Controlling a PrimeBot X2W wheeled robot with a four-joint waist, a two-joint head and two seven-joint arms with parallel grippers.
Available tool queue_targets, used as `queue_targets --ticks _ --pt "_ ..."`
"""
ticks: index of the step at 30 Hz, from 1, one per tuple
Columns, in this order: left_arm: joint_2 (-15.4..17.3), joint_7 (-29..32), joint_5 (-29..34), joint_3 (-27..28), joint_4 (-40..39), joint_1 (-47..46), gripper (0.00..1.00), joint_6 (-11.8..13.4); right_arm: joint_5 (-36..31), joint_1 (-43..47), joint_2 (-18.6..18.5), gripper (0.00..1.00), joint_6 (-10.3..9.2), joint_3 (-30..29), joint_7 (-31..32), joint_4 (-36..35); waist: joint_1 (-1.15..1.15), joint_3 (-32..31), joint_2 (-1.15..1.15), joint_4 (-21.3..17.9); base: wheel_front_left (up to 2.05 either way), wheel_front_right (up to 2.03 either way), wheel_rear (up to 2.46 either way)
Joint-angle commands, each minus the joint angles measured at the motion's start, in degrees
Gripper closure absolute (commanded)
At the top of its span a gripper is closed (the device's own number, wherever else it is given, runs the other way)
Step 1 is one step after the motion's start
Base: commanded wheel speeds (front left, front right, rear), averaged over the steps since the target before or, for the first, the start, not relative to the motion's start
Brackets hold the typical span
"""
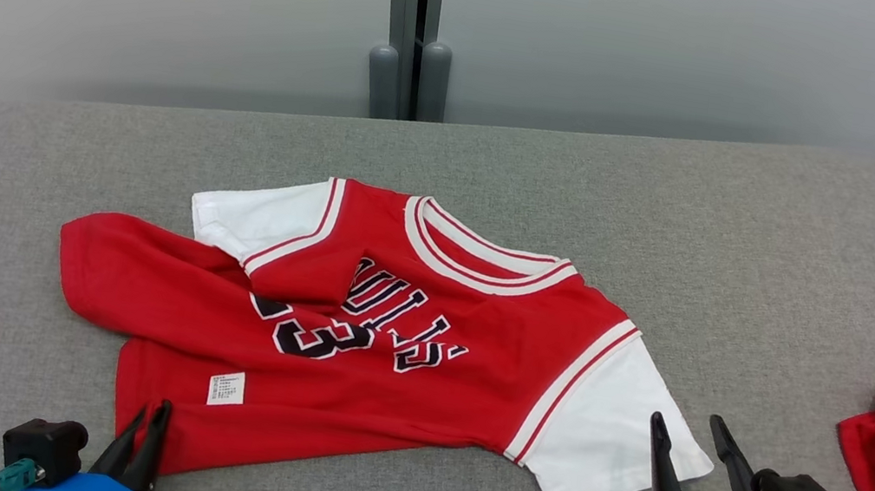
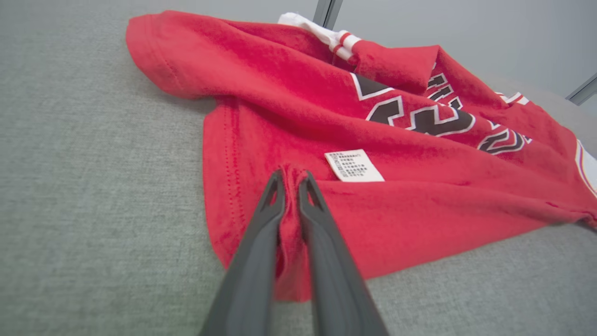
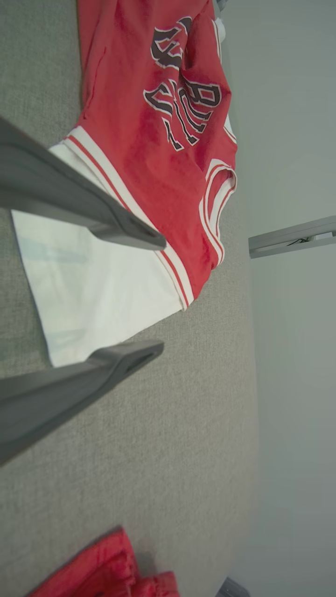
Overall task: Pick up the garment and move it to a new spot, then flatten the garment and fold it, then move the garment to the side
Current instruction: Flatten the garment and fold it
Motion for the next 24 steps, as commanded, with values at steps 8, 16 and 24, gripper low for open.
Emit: queue_targets --ticks 8,16,24 --pt "0.23 -0.24 0.13 0.04 -2.22 0.75 0.92 -0.07 0.15 0.4 -0.27 0.0 -0.02 -1.92 0.0 4.72 0.0 -0.07 0.0 1.58 0.0 0.0 0.0" --pt "1.37 -0.25 -0.79 -1.58 -3.62 1.17 1.0 -0.07 -1.13 -1.87 -0.27 0.0 -0.02 -4.85 0.0 9.93 0.0 0.37 0.0 3.16 0.0 0.0 0.0" --pt "1.9 -0.25 -1.1 -3.03 -4.44 0.57 1.0 -0.07 -3.76 -4.56 -0.23 0.0 -0.02 -7.55 0.01 19.04 0.0 0.66 0.0 4.52 0.0 0.0 0.0"
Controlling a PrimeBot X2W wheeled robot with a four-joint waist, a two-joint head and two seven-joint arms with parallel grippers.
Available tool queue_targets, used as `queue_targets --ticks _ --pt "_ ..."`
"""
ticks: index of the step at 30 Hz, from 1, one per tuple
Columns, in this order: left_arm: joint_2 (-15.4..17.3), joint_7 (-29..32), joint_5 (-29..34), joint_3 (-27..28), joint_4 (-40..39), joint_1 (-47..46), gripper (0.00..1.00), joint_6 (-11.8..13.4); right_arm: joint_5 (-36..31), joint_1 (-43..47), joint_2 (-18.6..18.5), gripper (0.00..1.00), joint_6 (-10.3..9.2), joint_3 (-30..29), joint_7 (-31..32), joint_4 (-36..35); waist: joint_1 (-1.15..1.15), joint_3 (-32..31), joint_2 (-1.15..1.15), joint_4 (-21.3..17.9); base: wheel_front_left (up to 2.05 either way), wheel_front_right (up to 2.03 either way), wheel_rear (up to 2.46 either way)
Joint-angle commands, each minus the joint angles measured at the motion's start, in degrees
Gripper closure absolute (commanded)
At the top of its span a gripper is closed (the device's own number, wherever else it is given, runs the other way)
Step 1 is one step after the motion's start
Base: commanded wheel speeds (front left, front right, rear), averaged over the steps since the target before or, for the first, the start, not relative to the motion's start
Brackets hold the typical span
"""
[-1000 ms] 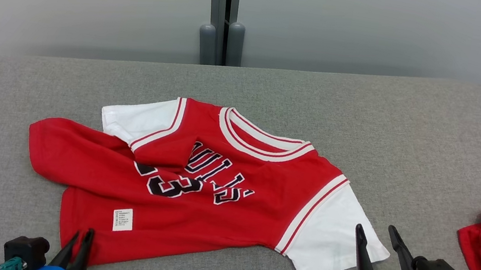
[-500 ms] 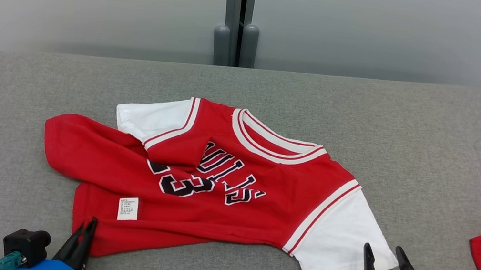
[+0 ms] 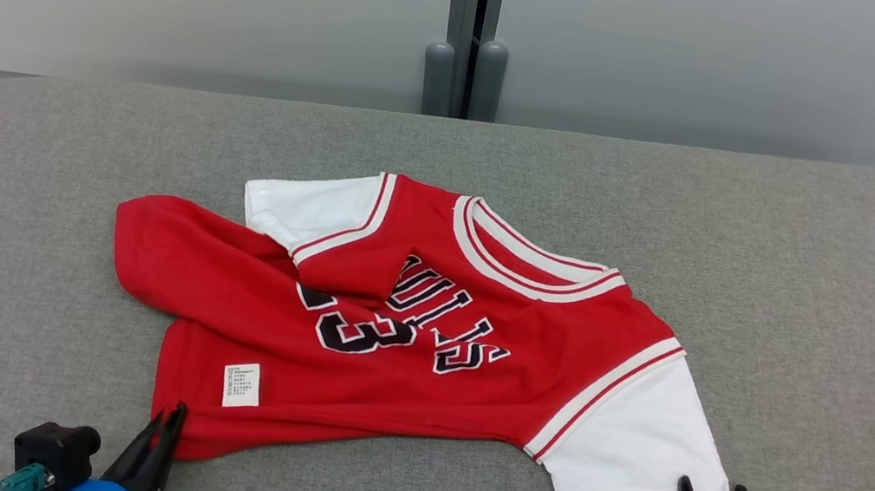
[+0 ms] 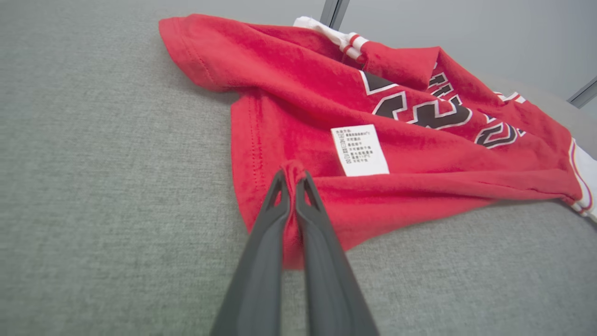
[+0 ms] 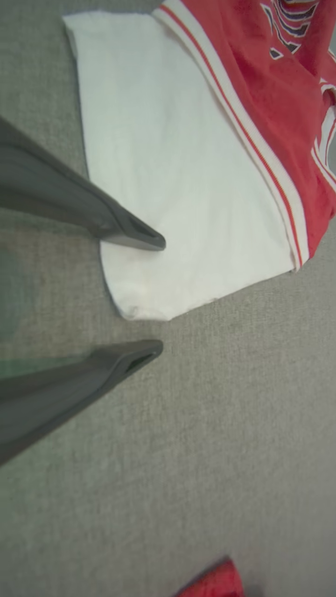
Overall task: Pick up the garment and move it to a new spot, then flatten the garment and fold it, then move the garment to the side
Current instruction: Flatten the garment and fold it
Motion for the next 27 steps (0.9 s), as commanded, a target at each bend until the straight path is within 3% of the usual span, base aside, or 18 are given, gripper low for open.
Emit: queue_targets --ticks 1,2,3,4,9,14,15,17,19,27 --pt "0.41 -0.24 -0.17 -0.12 -0.29 -0.73 1.0 -0.06 0.6 -0.94 -0.19 0.0 -0.01 1.16 0.12 3.31 0.0 0.11 -0.01 0.36 0.0 0.0 0.0" --pt "0.46 -0.25 -0.26 -0.21 -0.37 -0.74 1.0 -0.05 1.27 -1.27 -0.1 0.19 0.01 1.81 0.16 4.6 0.0 0.13 -0.01 0.46 0.0 0.0 0.0" --pt "0.56 -0.24 -0.3 -0.31 -0.41 -0.74 1.0 -0.05 1.55 -1.49 0.05 0.85 0.01 2.84 0.27 6.01 0.0 0.15 -0.01 0.57 0.0 0.0 0.0" --pt "0.6 -0.25 -0.33 -0.35 -0.53 -0.73 1.0 -0.05 2.14 -1.72 0.2 1.0 0.03 3.5 0.36 7.2 0.0 0.16 -0.01 0.62 0.0 0.0 0.0" --pt "0.8 -0.25 -0.33 0.19 -1.63 -0.67 1.0 -0.05 4.65 -3.18 0.13 1.0 0.05 5.63 0.39 6.85 0.0 0.02 -0.01 0.6 0.0 0.0 0.0" --pt "0.67 -0.24 0.05 2.67 -4.55 -1.11 1.0 -0.05 9.2 -3.75 -0.21 1.0 -0.01 7.02 0.0 -2.15 0.0 -0.33 -0.01 0.37 0.0 0.0 0.0" --pt "1.16 -0.25 0.8 4.03 -7.19 -1.88 1.0 -0.05 10.83 -4.02 -0.27 1.0 -0.01 7.38 -0.01 -7.58 0.0 -0.7 -0.01 0.09 0.0 0.0 0.0" --pt "1.49 -0.25 1.42 4.85 -8.76 -2.3 1.0 -0.05 11.73 -4.3 -0.28 1.0 -0.01 7.21 -0.01 -10.21 0.0 -0.92 -0.01 -0.03 0.0 0.0 0.0" --pt "2.56 -0.25 3.61 7.63 -14.09 -3.94 1.0 -0.05 13.12 -5.77 -0.2 1.0 0.0 7.01 -0.02 -18.57 0.0 -1.84 -0.01 -0.63 0.0 0.0 0.0" --pt "6.7 -0.23 6.82 14.21 -26.39 -12.95 1.0 -0.05 12.78 -13.56 -0.2 1.0 -0.01 6.06 -0.01 -33.91 0.0 -5.04 -0.01 -2.29 0.0 0.0 0.0"
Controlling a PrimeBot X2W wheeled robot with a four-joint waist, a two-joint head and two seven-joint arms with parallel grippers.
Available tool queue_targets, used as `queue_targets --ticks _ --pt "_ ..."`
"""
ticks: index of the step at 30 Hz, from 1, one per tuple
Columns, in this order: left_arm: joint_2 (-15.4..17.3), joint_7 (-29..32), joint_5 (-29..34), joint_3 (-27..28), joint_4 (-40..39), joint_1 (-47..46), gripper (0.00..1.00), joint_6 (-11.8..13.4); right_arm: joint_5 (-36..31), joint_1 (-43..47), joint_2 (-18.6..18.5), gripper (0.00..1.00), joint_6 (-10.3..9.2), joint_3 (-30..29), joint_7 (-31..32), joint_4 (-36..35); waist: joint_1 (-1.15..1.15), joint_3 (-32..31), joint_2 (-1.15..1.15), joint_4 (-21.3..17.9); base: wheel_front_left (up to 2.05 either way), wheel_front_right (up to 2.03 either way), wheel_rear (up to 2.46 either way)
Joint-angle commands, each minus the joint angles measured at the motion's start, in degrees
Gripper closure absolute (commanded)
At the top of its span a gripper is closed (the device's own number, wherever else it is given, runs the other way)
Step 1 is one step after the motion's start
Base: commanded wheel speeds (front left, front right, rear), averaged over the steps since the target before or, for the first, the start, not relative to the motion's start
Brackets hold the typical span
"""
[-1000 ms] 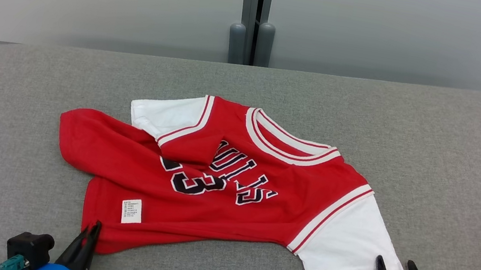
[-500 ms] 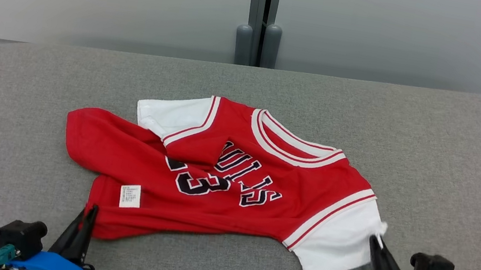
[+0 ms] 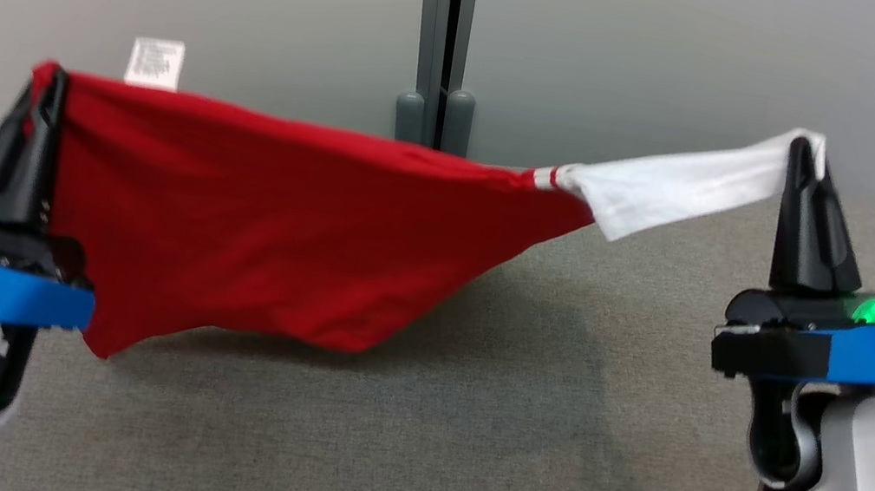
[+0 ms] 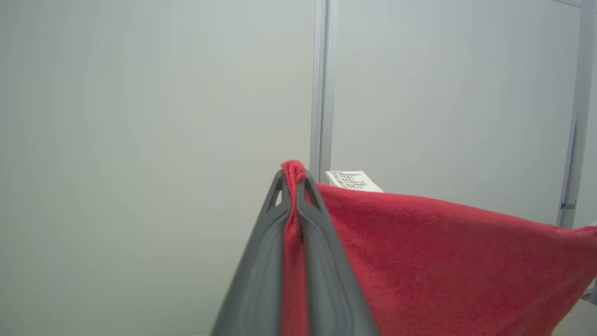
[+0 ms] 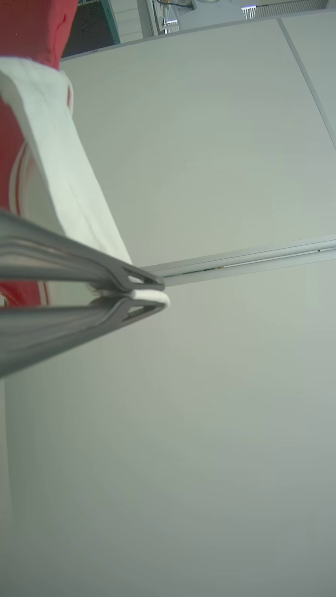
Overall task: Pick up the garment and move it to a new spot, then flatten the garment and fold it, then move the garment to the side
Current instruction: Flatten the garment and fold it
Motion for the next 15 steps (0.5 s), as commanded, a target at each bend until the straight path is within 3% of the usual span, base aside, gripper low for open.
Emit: queue_targets --ticks 1,8,15 --pt "1.52 -0.2 1.09 1.95 -2.97 -4.12 1.0 -0.05 -1.43 -3.28 -0.22 1.0 0.01 -0.17 -0.01 -3.13 0.01 -0.91 0.0 -0.61 0.0 0.0 0.0" --pt "4.73 1.6 2.14 2.76 -3.52 -12.31 1.0 -0.04 -4.57 -11.62 -0.23 1.0 0.01 -0.81 0.0 -5.46 0.01 0.19 0.0 -0.13 0.0 0.0 0.0" --pt "8.54 2.62 0.14 1.98 -0.19 -22.03 1.0 -0.05 -11.77 -24.01 -0.23 1.0 0.01 -1.56 1.45 -2.56 0.01 8.81 0.0 0.62 0.0 0.0 0.0"
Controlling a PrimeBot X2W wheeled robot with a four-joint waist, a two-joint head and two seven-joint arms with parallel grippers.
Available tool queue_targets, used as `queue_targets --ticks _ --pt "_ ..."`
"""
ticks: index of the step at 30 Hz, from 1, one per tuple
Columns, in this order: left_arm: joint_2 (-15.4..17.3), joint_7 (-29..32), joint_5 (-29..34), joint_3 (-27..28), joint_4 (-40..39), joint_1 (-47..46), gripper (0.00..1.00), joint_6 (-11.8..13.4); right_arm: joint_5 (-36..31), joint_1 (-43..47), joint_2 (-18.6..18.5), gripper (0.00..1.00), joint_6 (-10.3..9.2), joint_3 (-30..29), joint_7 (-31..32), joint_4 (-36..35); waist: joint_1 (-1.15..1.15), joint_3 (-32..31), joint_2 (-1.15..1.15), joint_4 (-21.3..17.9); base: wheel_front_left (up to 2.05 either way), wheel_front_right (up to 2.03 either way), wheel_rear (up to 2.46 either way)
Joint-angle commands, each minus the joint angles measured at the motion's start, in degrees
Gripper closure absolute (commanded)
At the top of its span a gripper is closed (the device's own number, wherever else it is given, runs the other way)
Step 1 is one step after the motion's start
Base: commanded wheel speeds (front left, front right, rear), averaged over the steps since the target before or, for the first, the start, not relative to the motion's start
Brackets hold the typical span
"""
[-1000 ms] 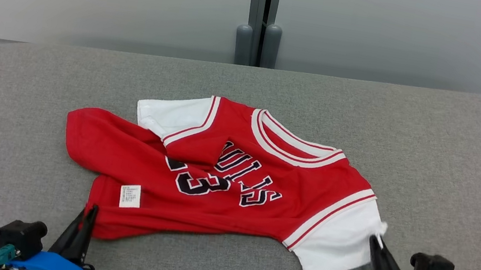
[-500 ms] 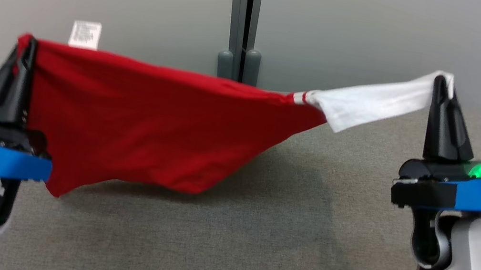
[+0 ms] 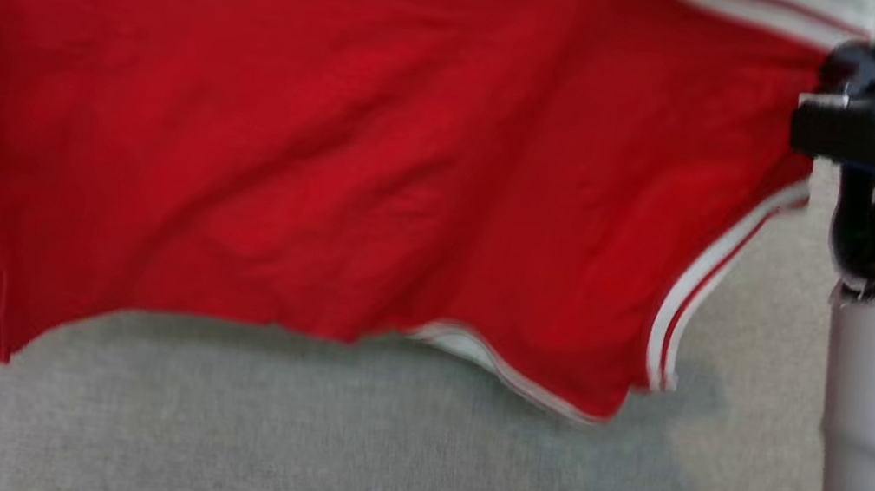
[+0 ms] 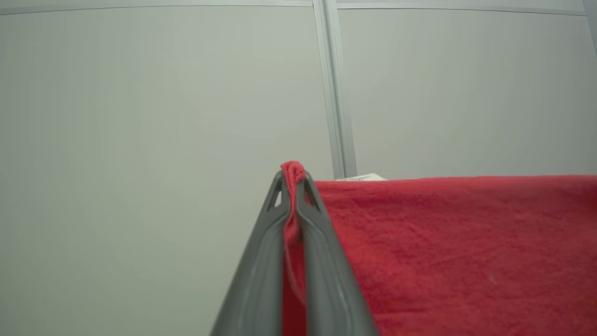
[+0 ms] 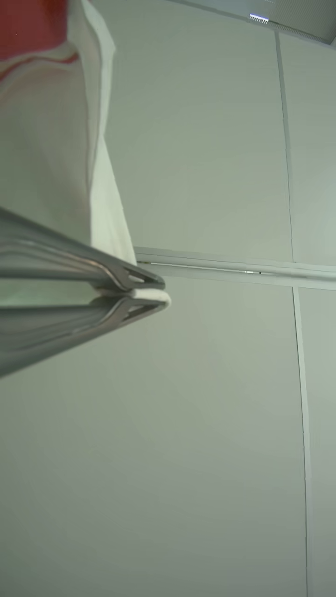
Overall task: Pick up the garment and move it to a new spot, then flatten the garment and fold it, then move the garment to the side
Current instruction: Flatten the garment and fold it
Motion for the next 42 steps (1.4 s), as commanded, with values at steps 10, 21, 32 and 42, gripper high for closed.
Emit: queue_targets --ticks 10,21,32,42 --pt "5.18 -2.89 -1.95 -3.05 8.8 -23.49 1.0 0.02 -10.98 -25.68 -0.26 1.0 -0.01 -2.39 -0.32 4.76 -0.01 14.56 0.0 -0.16 0.0 0.0 0.0" --pt "4.91 -2.87 -4.35 -1.33 5.98 -19.38 1.0 0.02 -7.5 -21.63 -0.22 1.0 -0.01 -4.78 -1.43 2.06 -0.01 18.2 0.0 -2.38 0.0 0.0 0.0" --pt "-4.34 -2.88 -3.68 -0.38 7.64 13.07 1.0 0.04 5.94 21.84 -0.25 1.0 -0.02 -0.41 -1.47 -7.51 -0.01 13.83 0.0 -2.07 0.0 0.0 0.0" --pt "-11.88 -2.89 -0.5 0.0 12.55 30.52 1.0 0.03 10.02 45.31 -0.29 1.0 -0.01 1.69 -1.48 -4.89 -0.01 4.86 0.0 -3.12 0.0 0.0 0.0"
